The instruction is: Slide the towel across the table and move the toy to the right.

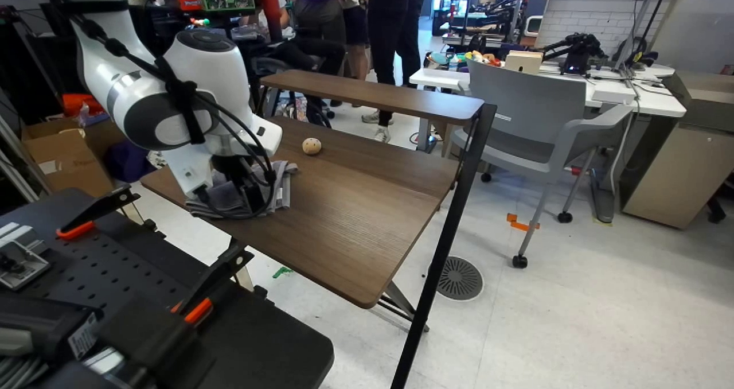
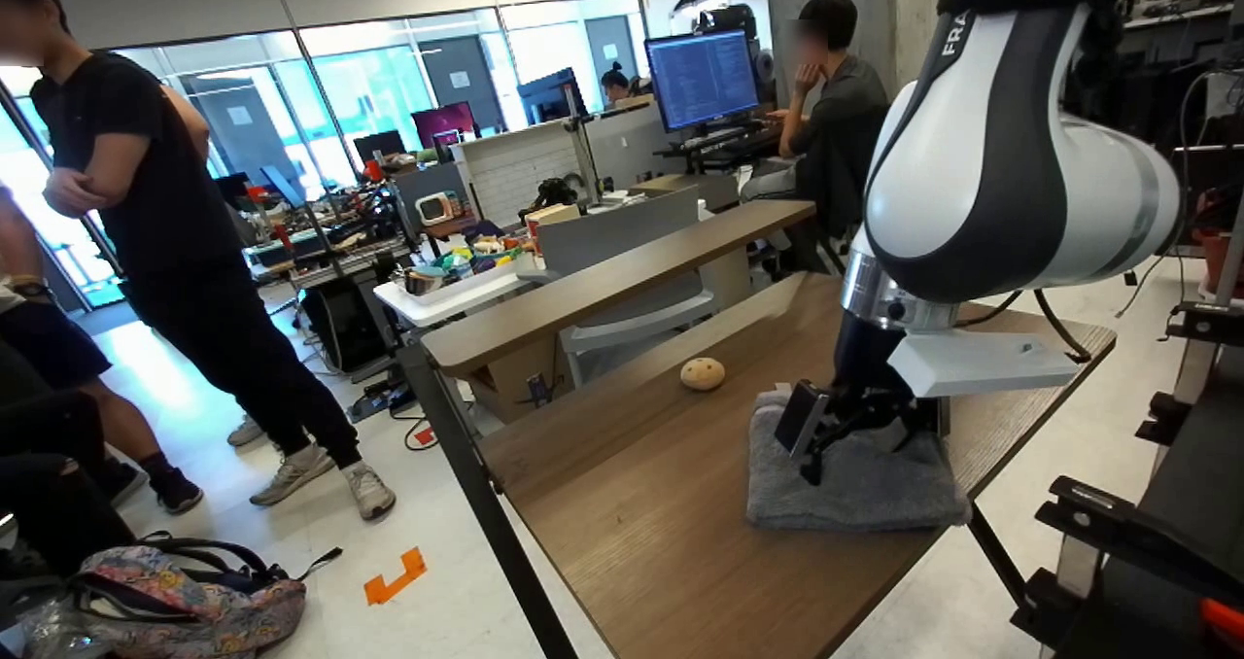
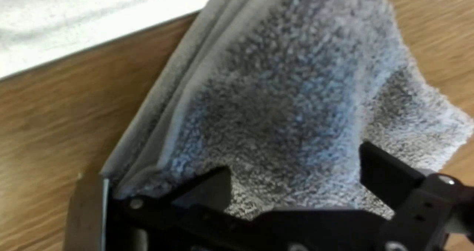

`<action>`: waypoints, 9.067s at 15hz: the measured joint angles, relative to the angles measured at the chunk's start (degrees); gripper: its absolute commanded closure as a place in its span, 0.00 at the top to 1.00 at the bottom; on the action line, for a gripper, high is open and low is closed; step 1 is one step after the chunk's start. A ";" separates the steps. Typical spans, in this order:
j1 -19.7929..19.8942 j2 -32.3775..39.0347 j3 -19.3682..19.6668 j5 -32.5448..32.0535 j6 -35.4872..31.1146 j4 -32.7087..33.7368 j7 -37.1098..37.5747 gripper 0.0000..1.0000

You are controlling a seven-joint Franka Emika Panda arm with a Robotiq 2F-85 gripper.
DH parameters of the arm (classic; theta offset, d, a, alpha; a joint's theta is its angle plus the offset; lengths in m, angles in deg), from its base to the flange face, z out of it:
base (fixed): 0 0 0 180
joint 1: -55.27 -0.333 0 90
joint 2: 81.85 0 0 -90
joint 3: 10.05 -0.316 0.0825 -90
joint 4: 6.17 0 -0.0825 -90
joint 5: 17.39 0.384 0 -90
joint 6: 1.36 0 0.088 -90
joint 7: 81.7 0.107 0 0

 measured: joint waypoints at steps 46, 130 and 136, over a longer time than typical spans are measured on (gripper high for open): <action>-15.59 -8.26 17.26 10.46 28.13 18.48 17.74 1.00; -22.15 17.25 20.45 5.72 50.32 60.34 17.11 0.34; -20.91 17.17 20.54 5.85 53.04 60.76 17.11 0.00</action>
